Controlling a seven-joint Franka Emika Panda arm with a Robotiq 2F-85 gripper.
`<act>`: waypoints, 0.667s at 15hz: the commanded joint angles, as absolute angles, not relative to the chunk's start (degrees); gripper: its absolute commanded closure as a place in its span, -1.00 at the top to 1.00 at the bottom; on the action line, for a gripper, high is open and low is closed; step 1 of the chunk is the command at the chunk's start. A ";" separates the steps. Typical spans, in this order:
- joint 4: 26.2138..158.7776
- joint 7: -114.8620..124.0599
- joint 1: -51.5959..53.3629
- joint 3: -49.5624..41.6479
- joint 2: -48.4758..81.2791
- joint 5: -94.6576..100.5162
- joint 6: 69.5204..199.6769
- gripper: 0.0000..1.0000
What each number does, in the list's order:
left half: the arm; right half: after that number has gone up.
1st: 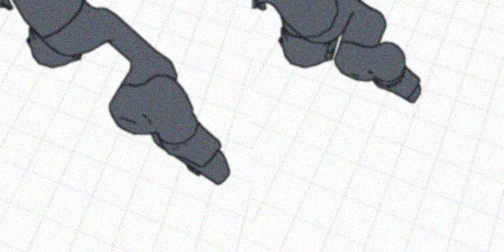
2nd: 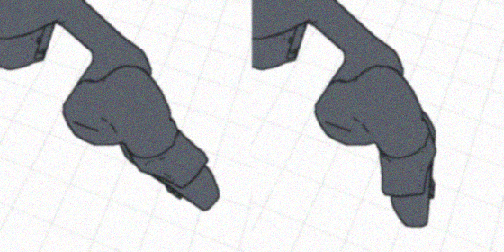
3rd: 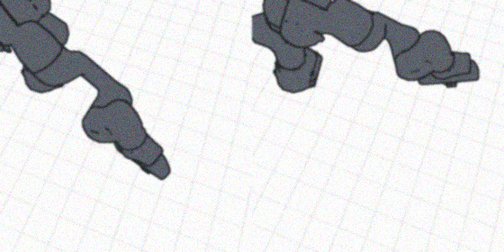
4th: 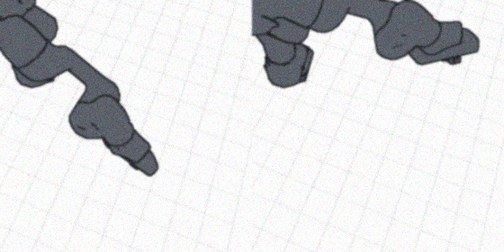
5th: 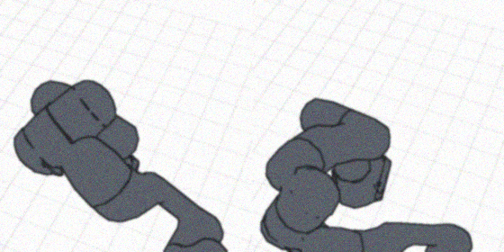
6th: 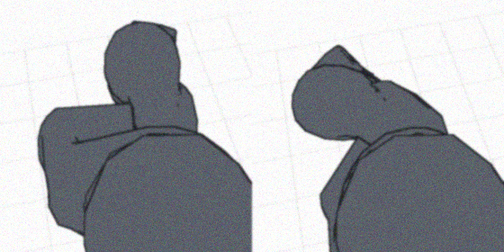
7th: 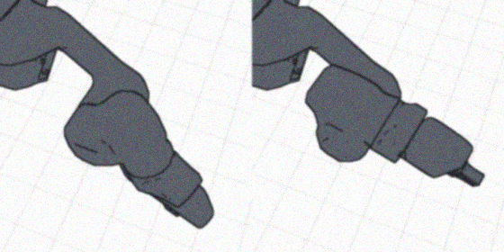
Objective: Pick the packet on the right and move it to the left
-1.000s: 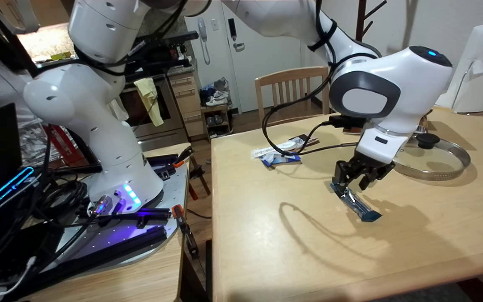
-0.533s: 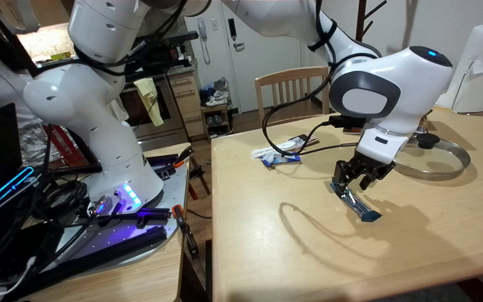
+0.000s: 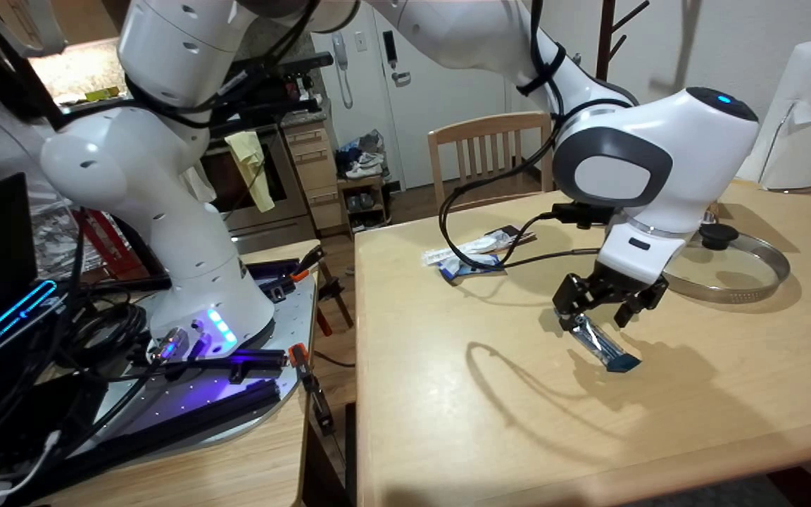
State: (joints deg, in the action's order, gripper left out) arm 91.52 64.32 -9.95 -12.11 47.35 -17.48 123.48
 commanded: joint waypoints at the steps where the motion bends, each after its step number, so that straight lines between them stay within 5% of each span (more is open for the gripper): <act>1: 90.80 66.50 -8.89 -12.84 48.56 -16.11 123.78 1.00; 7: 90.14 66.79 -8.19 -13.08 49.67 -15.94 123.33 1.00; 8: 89.96 66.63 -8.32 -12.92 49.91 -16.13 123.15 0.50; 10: 89.55 66.23 -8.45 -12.77 50.32 -16.13 123.11 0.35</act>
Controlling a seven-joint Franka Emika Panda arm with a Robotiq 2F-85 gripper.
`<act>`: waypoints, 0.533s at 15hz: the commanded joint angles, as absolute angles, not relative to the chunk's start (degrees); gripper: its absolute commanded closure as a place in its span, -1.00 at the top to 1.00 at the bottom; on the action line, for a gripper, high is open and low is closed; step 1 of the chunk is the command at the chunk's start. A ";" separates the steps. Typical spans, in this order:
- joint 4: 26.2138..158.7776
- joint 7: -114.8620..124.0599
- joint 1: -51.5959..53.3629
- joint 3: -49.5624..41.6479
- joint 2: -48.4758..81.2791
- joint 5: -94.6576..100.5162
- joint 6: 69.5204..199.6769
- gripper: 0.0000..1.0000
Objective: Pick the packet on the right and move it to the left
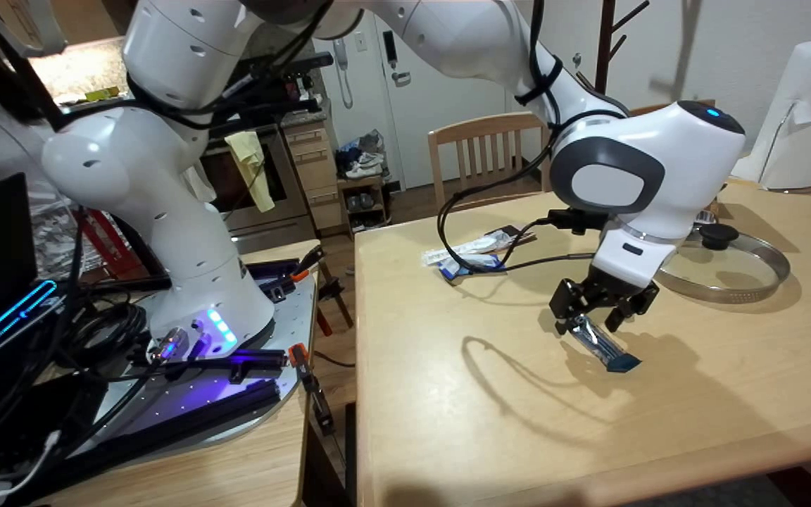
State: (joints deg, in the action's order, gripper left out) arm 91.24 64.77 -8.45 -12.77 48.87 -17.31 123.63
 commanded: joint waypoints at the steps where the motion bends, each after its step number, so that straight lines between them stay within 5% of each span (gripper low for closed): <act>1: 89.27 66.24 -8.46 -12.77 50.49 -16.12 123.11 0.23; 8: 88.89 65.28 -9.02 -12.23 51.01 -16.70 123.63 -0.69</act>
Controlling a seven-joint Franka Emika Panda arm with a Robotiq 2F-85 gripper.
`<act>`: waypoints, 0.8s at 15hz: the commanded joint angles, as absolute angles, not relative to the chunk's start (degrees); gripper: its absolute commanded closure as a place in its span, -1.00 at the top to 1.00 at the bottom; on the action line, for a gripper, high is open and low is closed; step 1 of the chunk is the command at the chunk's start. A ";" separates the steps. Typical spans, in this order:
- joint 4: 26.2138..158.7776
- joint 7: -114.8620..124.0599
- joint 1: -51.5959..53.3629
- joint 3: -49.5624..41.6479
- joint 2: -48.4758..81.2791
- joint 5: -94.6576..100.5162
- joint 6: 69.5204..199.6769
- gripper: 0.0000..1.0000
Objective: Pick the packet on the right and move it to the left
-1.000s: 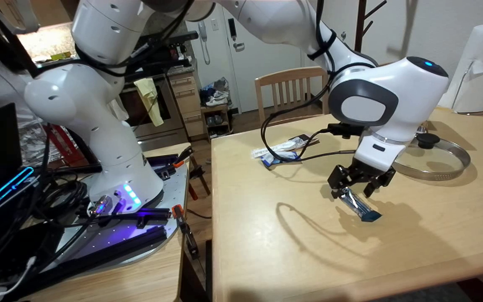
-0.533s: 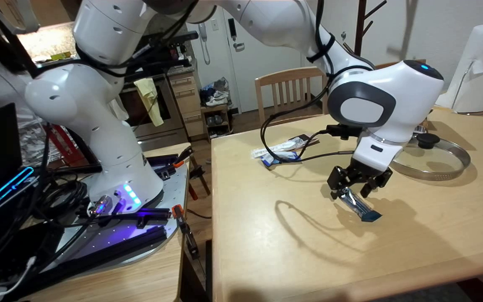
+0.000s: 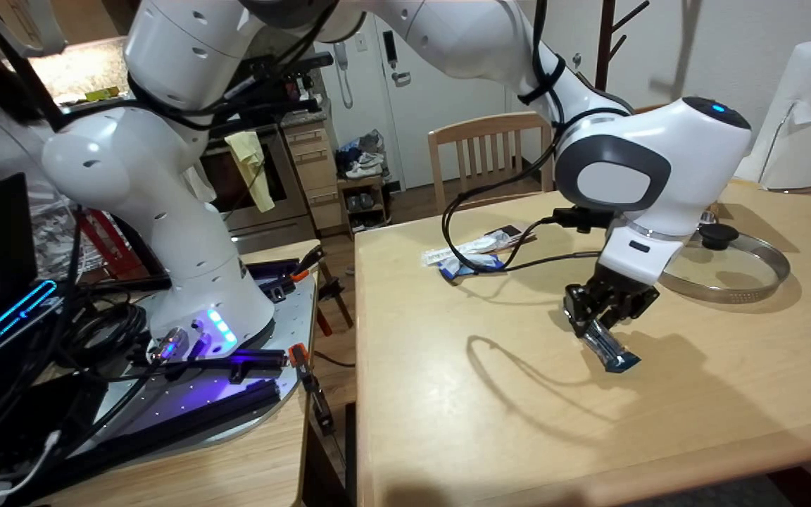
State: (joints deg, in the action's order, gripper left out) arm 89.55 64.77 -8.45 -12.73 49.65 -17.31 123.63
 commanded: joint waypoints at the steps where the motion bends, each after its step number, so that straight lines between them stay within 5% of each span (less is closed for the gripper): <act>1: 88.92 65.09 -9.09 -12.13 50.99 -16.78 123.66 -0.85; 3: 89.23 64.86 -9.03 -12.13 50.71 -16.73 123.92 -1.00; 12: 93.40 61.57 -7.14 -12.81 47.31 -12.50 126.48 -0.99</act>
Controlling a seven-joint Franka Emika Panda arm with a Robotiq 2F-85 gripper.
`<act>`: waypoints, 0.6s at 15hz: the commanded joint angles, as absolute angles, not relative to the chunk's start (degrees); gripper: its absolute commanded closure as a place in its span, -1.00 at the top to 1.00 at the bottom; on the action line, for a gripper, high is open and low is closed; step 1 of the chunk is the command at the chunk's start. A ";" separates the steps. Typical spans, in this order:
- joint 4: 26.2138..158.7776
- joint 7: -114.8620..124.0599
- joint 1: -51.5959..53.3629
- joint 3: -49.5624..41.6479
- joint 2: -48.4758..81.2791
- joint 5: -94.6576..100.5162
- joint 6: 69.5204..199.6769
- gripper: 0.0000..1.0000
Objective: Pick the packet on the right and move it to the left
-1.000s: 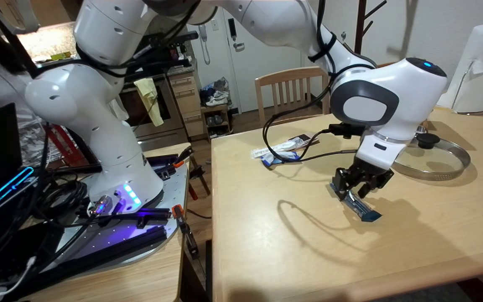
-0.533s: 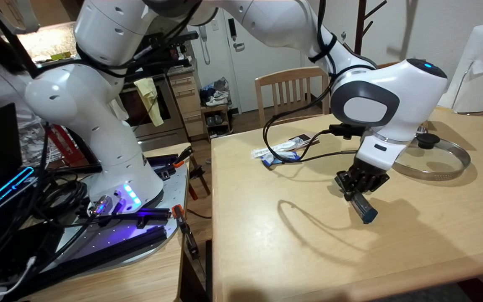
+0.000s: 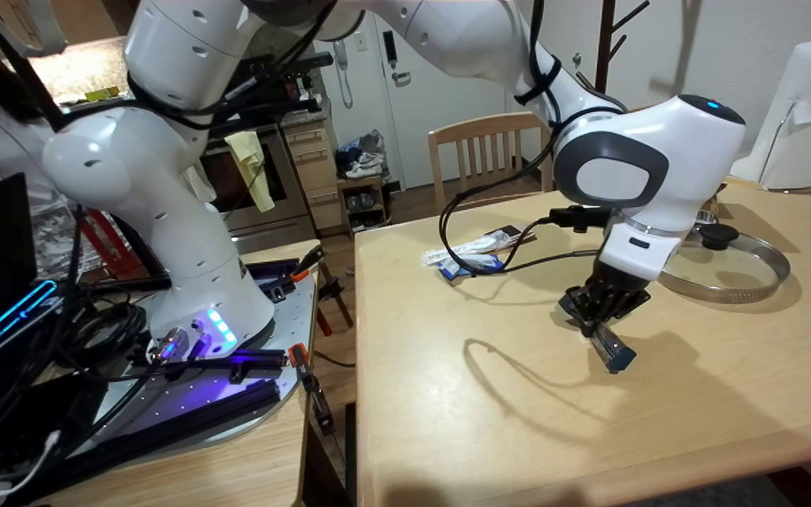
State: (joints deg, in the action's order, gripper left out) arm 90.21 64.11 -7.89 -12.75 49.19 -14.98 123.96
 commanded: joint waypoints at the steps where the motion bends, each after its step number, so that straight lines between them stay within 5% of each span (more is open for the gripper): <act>1: 94.05 61.10 -6.77 -12.92 46.89 -11.60 126.97 -0.99; 9: 101.61 57.69 -5.00 -14.03 41.00 -6.32 132.07 -0.99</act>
